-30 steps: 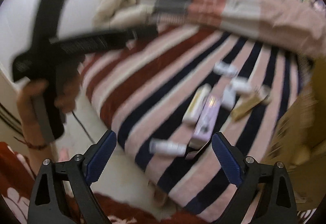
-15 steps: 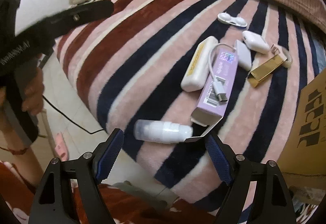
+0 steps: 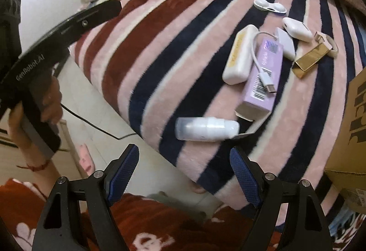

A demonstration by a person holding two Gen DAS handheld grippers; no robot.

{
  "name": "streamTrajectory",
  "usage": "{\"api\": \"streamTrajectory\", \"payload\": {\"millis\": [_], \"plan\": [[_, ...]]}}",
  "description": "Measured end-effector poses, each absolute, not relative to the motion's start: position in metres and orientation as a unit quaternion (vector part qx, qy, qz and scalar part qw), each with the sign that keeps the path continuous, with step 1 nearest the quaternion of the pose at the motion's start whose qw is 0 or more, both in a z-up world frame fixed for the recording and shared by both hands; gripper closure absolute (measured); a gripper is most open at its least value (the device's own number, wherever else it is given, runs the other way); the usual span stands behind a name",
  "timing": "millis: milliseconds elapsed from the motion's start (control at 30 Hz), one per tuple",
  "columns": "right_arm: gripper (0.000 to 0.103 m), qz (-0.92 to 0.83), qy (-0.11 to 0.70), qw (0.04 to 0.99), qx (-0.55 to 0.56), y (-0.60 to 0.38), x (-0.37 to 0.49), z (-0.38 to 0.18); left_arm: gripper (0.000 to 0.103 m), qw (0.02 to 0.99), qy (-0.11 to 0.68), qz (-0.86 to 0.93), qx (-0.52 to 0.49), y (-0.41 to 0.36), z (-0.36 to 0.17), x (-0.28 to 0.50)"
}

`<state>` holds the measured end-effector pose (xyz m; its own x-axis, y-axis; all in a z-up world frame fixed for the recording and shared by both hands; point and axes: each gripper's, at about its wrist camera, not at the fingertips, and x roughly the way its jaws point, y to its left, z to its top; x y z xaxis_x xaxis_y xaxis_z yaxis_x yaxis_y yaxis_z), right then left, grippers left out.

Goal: Organize rigid objects
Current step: 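Reach the right gripper to the white spray bottle and grasp it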

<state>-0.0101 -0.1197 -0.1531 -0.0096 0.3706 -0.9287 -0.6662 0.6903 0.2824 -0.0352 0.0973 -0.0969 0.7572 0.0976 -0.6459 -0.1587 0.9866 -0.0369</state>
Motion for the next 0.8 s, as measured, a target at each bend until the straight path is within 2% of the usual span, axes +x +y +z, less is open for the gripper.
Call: {"api": "streamTrajectory", "payload": {"millis": [100, 300, 367, 500, 600, 700, 800], "plan": [[0.023, 0.373, 0.631, 0.674, -0.088, -0.123, -0.008, -0.162, 0.000, 0.938, 0.337, 0.071, -0.044, 0.098, -0.095, -0.039], [0.024, 0.330, 0.586, 0.727, -0.138, -0.123, 0.001, -0.164, 0.000, 0.937, 0.338, 0.077, -0.044, 0.102, -0.097, -0.042], [0.030, 0.323, 0.574, 0.737, -0.150, -0.124, 0.006, -0.162, 0.000, 0.937, 0.338, 0.078, -0.044, 0.104, -0.098, -0.041], [0.036, 0.320, 0.572, 0.734, -0.174, -0.122, 0.008, -0.168, 0.000, 0.937, 0.339, 0.073, -0.048, 0.106, -0.100, -0.041], [0.044, 0.320, 0.563, 0.737, -0.194, -0.112, 0.010, -0.166, 0.000, 0.937, 0.340, 0.060, -0.055, 0.107, -0.104, -0.039], [0.044, 0.323, 0.556, 0.739, -0.199, -0.107, 0.009, -0.168, 0.000, 0.948, 0.312, 0.020, -0.061, 0.105, -0.104, -0.040], [0.044, 0.336, 0.547, 0.740, -0.203, -0.101, 0.002, -0.165, 0.000, 0.948, 0.315, -0.021, -0.036, 0.095, -0.100, -0.035]]}}
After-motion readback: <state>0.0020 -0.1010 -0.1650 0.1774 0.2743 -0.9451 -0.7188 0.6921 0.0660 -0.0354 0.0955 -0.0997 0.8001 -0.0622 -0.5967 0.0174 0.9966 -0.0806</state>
